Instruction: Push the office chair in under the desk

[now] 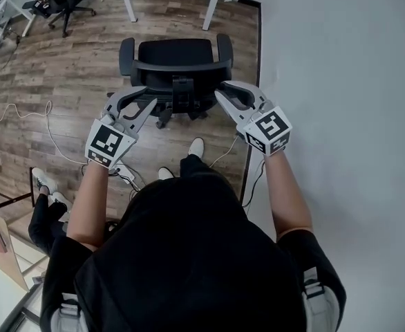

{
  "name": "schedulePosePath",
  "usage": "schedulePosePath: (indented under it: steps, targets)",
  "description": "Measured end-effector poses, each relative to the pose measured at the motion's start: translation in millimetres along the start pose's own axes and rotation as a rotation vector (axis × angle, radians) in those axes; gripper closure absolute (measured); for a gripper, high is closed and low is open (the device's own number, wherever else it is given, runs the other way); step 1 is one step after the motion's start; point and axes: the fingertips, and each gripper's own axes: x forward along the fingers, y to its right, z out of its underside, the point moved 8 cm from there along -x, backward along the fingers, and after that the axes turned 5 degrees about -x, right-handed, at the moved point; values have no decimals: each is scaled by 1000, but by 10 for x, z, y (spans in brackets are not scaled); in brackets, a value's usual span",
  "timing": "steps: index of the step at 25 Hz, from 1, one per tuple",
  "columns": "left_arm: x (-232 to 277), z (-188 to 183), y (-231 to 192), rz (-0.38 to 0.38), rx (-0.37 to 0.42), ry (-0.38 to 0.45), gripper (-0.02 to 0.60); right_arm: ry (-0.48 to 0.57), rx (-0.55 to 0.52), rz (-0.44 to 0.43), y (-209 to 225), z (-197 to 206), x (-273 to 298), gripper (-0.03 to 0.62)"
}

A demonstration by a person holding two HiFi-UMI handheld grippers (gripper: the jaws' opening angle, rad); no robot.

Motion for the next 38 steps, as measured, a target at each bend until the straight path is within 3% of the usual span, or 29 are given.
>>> schedulePosePath:
  steps: [8, 14, 24, 30, 38]
  targets:
    - [332, 466, -144, 110, 180, -320, 420, -241, -82, -162, 221, 393, 300, 430]
    - [477, 723, -246, 195, 319, -512, 396, -512, -262, -325, 235, 728, 489, 410]
    - [708, 1102, -315, 314, 464, -769, 385, -786, -588, -410, 284, 1138, 728, 410]
    - [836, 1287, -288, 348, 531, -852, 395, -864, -722, -432, 287, 1336, 821, 426]
    - [974, 1413, -253, 346, 578, -852, 476, -846, -760, -449, 238, 1340, 850, 474]
